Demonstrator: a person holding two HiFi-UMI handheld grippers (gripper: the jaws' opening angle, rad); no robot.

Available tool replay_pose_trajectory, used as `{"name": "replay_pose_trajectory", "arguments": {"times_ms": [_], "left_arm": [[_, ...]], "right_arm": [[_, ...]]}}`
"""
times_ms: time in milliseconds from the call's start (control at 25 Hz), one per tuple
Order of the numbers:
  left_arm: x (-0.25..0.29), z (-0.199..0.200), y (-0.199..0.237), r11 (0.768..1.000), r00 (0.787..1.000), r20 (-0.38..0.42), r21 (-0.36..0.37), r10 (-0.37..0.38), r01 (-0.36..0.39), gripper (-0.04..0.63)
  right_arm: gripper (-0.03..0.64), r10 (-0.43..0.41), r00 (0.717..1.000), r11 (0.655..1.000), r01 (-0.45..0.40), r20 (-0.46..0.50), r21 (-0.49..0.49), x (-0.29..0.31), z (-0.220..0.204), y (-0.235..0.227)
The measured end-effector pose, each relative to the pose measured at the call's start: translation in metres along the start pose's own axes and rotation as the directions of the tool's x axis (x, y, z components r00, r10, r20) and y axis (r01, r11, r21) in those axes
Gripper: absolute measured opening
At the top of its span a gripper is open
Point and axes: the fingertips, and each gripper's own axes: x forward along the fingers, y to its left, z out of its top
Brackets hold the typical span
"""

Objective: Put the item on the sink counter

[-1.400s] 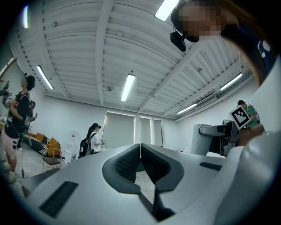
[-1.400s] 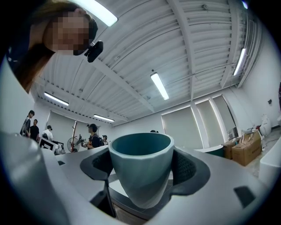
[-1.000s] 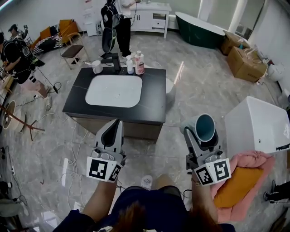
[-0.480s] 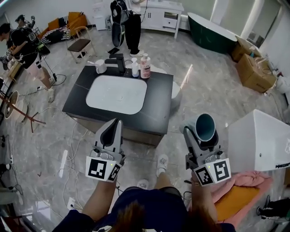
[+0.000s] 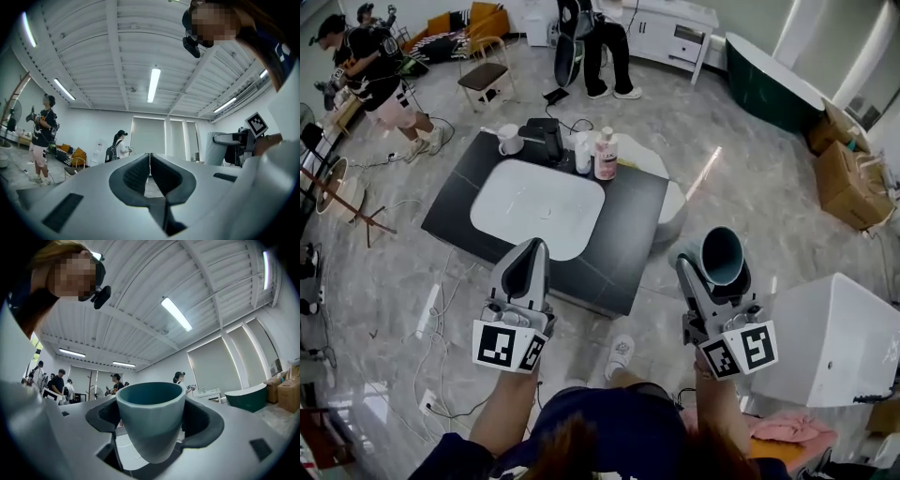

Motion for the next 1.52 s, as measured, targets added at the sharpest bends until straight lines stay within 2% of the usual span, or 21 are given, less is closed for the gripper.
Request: {"name": "replay_pose_trajectory", "arguments": {"times_ms": [320,600,1000,1520], "left_arm": [[0.055,-0.004,0.004,0.997,0.997,-0.006,0.014,0.074,-0.074,0.023],[0.087,-0.019,0.017,0.997,0.997,-0.026,0.01,0.074,-0.073,0.023],[0.154,-0.018,0.058,0.999,0.999,0.006,0.001,-0.042,0.042,0.023],[0.216,-0.021,0.122,0.986,0.986,0.019,-0.01,-0.168,0.168,0.023]], "right_arm": [[0.397,0.065,0.998,0.998,-0.064,-0.017,0.028,0.051,0.001,-0.053],[0.397,0.064,0.997,0.996,-0.062,-0.032,0.06,0.083,-0.018,-0.07],[0.397,-0.039,0.999,0.999,0.039,0.011,0.015,0.133,-0.013,-0.084],[0.397,-0.163,0.985,0.987,0.163,0.049,-0.007,0.194,-0.021,-0.077]]}}
